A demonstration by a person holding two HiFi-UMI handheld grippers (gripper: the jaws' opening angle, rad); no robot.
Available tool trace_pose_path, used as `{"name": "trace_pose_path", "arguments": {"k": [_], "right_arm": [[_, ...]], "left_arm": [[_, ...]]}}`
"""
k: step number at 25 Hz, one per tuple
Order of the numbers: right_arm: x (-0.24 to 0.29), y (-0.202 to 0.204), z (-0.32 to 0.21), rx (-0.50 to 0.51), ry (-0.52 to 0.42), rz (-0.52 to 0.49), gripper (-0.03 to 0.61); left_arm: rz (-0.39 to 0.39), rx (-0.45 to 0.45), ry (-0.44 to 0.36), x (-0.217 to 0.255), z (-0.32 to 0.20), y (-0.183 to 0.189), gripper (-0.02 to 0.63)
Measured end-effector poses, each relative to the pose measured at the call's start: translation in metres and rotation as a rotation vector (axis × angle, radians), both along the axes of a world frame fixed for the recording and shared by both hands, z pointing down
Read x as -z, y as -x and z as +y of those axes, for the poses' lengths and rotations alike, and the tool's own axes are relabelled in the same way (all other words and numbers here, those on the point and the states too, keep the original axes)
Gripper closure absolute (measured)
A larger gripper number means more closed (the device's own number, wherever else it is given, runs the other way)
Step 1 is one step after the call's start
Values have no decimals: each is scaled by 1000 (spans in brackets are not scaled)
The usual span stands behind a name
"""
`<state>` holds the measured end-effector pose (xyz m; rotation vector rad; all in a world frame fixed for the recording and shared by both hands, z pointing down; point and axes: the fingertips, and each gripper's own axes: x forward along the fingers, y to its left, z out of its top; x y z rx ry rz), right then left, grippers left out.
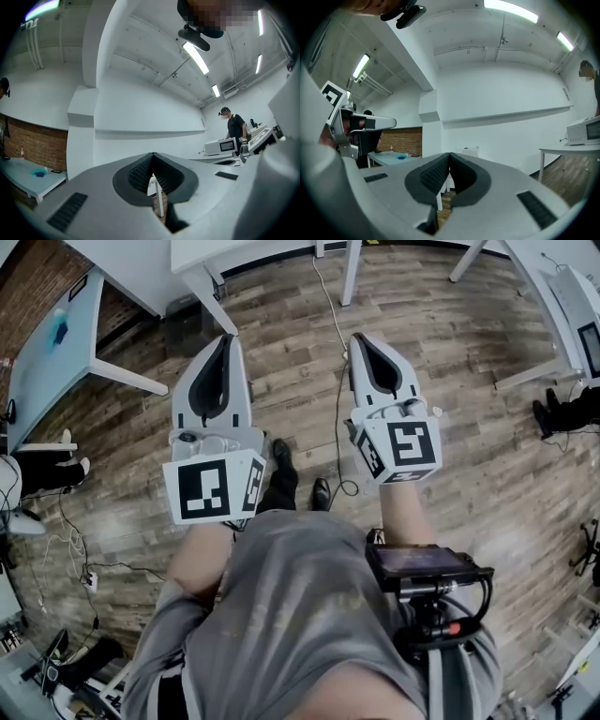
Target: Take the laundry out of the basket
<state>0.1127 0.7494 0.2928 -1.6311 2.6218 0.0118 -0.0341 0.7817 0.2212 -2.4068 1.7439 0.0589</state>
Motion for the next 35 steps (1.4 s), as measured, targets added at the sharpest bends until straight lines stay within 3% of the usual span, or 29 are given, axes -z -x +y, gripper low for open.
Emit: {"name": "trace_pose_path", "arguments": {"k": [7,11,17,24,35], "right_arm": [[-29,0,-49,-60,65,32,571],[-31,26,-101,-55,72,24,571],[-6,66,-175,-46,22,47,571],[24,90,-222,-48,-46,78,571],[19,74,-280,-66,-41,83,571]], "left_arm": [[42,-35,30,-21,-61,15,606],[56,-62,34,-25,-109,31,606],[93,-67,9,-16,-175,71,606],[128,-70,-44,0,-220,103,606],[117,-103,8,-20,-290,80,606]]}}
